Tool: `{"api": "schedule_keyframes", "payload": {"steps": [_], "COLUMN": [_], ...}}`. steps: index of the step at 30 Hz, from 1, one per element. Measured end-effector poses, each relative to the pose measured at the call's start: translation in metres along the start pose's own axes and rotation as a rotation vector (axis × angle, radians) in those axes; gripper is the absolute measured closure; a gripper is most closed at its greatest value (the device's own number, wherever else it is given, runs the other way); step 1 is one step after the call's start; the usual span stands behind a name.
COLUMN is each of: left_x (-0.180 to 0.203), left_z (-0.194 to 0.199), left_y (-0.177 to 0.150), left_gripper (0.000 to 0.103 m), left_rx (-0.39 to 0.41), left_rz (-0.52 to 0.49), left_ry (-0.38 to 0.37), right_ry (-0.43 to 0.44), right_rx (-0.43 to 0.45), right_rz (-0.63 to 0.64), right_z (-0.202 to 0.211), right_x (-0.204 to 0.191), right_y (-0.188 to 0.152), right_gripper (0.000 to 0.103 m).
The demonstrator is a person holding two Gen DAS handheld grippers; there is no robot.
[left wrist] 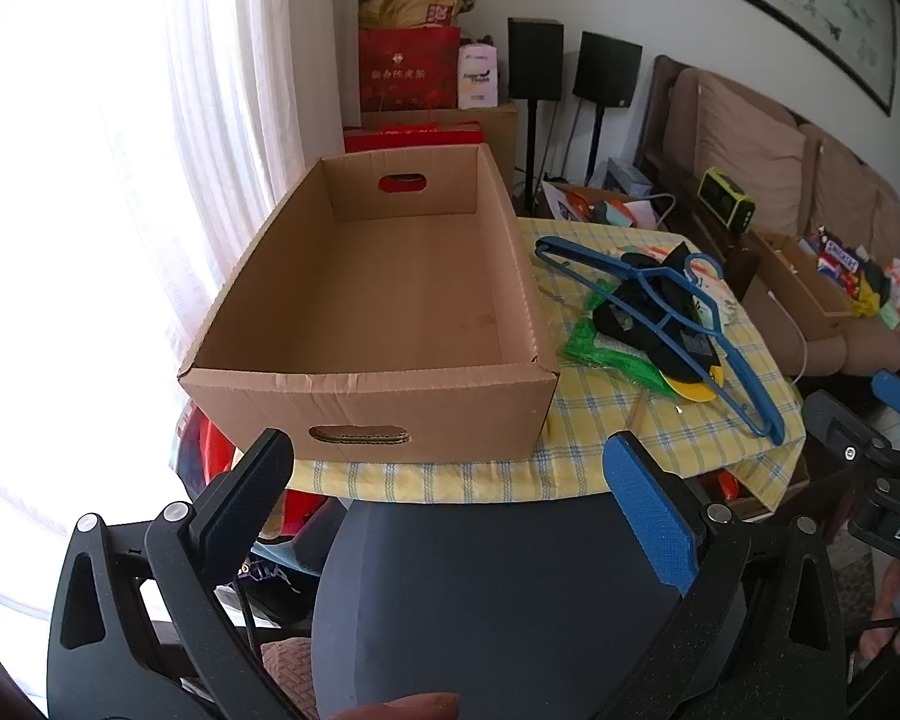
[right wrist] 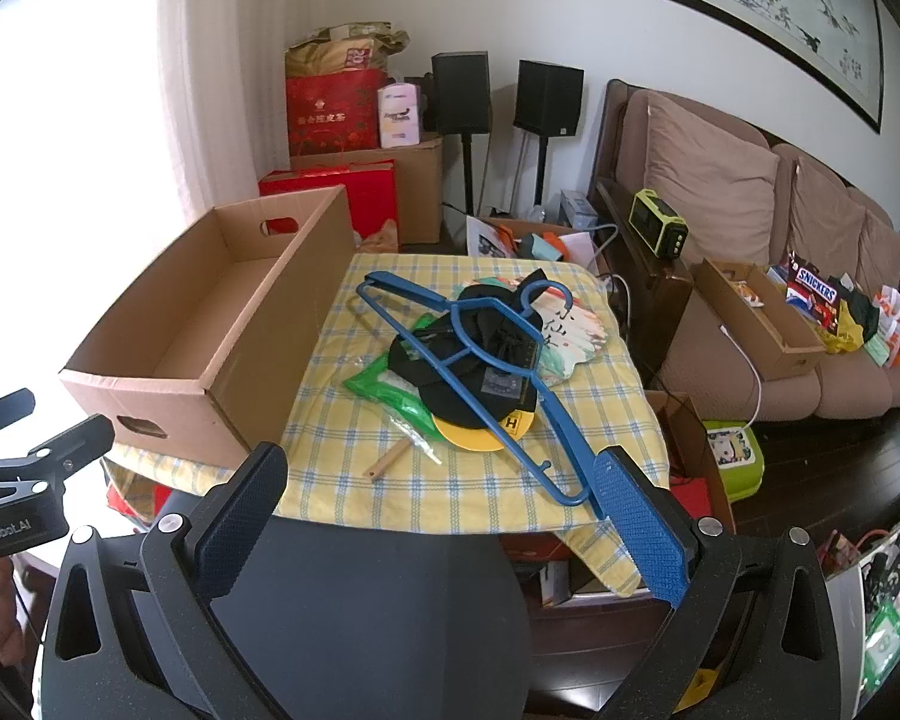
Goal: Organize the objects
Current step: 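Move both tools toward the blue hanger on the plaid table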
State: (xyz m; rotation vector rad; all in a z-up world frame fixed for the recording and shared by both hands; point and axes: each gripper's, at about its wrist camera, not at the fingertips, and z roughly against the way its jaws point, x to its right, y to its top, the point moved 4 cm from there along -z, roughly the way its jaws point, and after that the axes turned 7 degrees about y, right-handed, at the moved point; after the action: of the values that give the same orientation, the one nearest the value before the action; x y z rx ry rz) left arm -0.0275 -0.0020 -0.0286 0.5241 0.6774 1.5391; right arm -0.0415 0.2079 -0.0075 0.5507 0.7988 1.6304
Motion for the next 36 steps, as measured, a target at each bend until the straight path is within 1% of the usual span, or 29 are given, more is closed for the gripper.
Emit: {"api": "schedule_keyframes", "payload": {"steps": [26, 30, 36], "left_x": [0.001, 0.007, 0.013], "left_z": [-0.001, -0.004, -0.01], "left_y": [0.003, -0.004, 0.0], "left_gripper": [0.0, 0.0, 0.0], "left_rx": [-0.003, -0.002, 0.004], "left_rz": [0.0, -0.004, -0.02], "left_ry": [0.006, 0.006, 0.009], "right_ry": [0.001, 0.001, -0.015], "right_rx": [0.002, 0.004, 0.005], "right_rz": [-0.001, -0.001, -0.005], "right_z": [0.001, 0.001, -0.002], "right_x": [0.0, 0.0, 0.01], "right_y": [0.0, -0.001, 0.001], "right_gripper": [0.0, 0.0, 0.0]}}
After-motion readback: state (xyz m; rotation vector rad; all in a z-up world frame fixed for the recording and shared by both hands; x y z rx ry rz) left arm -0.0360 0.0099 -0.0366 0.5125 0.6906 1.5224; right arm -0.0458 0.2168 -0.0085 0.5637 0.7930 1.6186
